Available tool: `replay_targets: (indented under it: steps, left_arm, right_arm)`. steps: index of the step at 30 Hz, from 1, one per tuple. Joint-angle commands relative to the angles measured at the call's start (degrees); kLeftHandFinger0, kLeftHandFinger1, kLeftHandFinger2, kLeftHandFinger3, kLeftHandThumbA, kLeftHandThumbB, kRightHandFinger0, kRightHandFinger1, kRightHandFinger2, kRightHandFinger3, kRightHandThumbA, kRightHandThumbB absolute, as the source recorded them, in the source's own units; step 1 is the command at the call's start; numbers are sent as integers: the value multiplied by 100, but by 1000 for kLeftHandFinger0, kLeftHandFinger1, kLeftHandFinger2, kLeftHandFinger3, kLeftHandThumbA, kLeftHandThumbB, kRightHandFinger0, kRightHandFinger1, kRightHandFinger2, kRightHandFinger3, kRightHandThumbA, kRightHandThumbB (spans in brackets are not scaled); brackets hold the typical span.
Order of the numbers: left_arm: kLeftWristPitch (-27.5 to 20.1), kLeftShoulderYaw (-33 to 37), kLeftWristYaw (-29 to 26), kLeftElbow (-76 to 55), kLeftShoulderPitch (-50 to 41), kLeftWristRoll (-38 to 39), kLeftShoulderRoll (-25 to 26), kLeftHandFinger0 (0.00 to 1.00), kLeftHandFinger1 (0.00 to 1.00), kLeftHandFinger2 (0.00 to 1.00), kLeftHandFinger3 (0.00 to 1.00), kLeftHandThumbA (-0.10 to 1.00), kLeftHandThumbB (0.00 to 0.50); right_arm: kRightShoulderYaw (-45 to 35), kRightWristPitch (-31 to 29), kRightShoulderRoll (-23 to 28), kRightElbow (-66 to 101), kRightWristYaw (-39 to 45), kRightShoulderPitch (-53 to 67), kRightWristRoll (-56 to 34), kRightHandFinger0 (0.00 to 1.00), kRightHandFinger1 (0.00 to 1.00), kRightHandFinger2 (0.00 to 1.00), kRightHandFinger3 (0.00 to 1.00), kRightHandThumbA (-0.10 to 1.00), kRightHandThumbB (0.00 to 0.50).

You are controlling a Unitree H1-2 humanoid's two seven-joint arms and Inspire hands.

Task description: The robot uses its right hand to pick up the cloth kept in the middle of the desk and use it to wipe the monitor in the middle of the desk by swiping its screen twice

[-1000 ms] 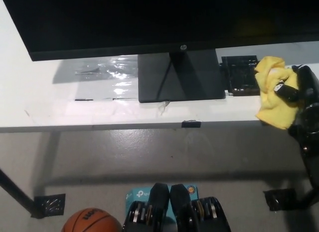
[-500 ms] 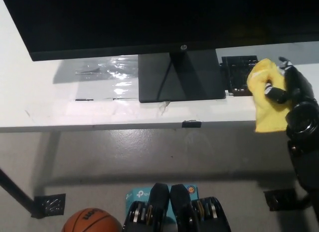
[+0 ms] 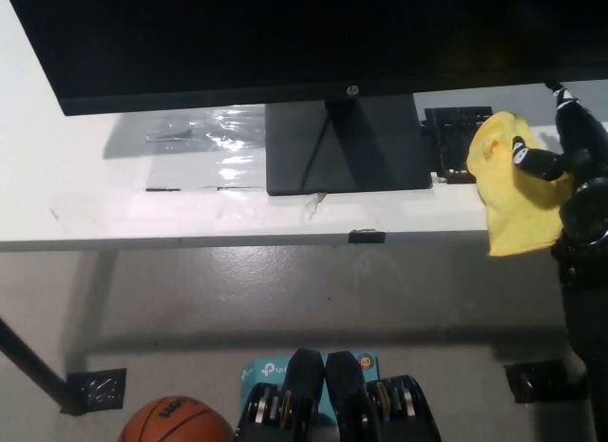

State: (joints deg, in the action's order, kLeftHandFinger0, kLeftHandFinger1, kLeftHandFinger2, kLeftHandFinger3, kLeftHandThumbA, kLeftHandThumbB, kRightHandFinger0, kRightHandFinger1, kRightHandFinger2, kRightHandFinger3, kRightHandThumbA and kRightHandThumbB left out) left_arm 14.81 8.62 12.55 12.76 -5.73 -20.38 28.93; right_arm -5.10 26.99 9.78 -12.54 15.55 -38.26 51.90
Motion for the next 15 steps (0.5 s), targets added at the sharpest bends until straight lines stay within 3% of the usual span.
replay_targets:
  steps: [1,4,6,7,8,9,10,11,12,13,14,15]
  left_arm:
    - [-140,-96,-69,-131,-30,8,148,1000,1000,1000,1000,292,493]
    - [-100,-101,-52,-132,-19,-2,150,1000,1000,1000,1000,306,500]
    - [-104,-122,-47,-119,-3,26,147,1000,1000,1000,1000,311,500]
    - [-70,-129,-51,-145,-7,20,141,1000,1000,1000,1000,299,493]
    - [-70,-130,-51,-146,-7,20,141,1000,1000,1000,1000,299,493]
    - [-24,-100,-50,-168,-5,-38,156,1000,1000,1000,1000,312,493]
    - [-19,-97,-50,-171,-5,-44,158,1000,1000,1000,1000,313,493]
    - [-32,-81,-40,-146,0,-45,155,1000,1000,1000,1000,315,499]
    - [-55,-51,-24,-100,13,-48,144,1000,1000,1000,1000,316,500]
    - [-15,-60,-15,-134,6,-36,133,1000,1000,1000,1000,311,500]
    - [-52,-32,-26,-139,2,-69,147,1000,1000,1000,1000,321,499]
    - [-63,-32,-26,-134,5,-68,155,1000,1000,1000,1000,322,498]
  right_arm:
    - [-104,-7,8,344,325,-272,537,1000,1000,1000,1000,609,500]
    - [-124,-7,81,782,628,-142,579,1000,1000,1000,1000,649,500]
    - [-150,-7,93,1227,731,11,492,1000,1000,1000,1000,613,474]
    - [-177,-7,65,1578,641,168,277,1000,1000,1000,1000,513,434]
    - [-179,-7,63,1582,646,169,280,1000,1000,1000,1000,510,435]
    - [-243,-7,-65,2316,316,570,-324,1000,1000,1000,1000,294,355]
    - [-253,-7,-81,2408,289,619,-391,1000,1000,1000,1000,276,347]
    - [-271,-79,-177,2731,164,869,-513,1000,1000,1000,1000,235,300]
    - [-294,-173,-311,3219,-24,1243,-693,868,1000,1000,1000,223,278]
    - [-379,-564,-673,3573,-440,1787,-1051,655,1000,1000,1000,209,203]
    - [-385,-995,-882,3637,-827,2145,-1282,474,727,1000,1000,134,186]
    - [-378,-1036,-909,3655,-870,2183,-1303,413,648,1000,1000,128,184]
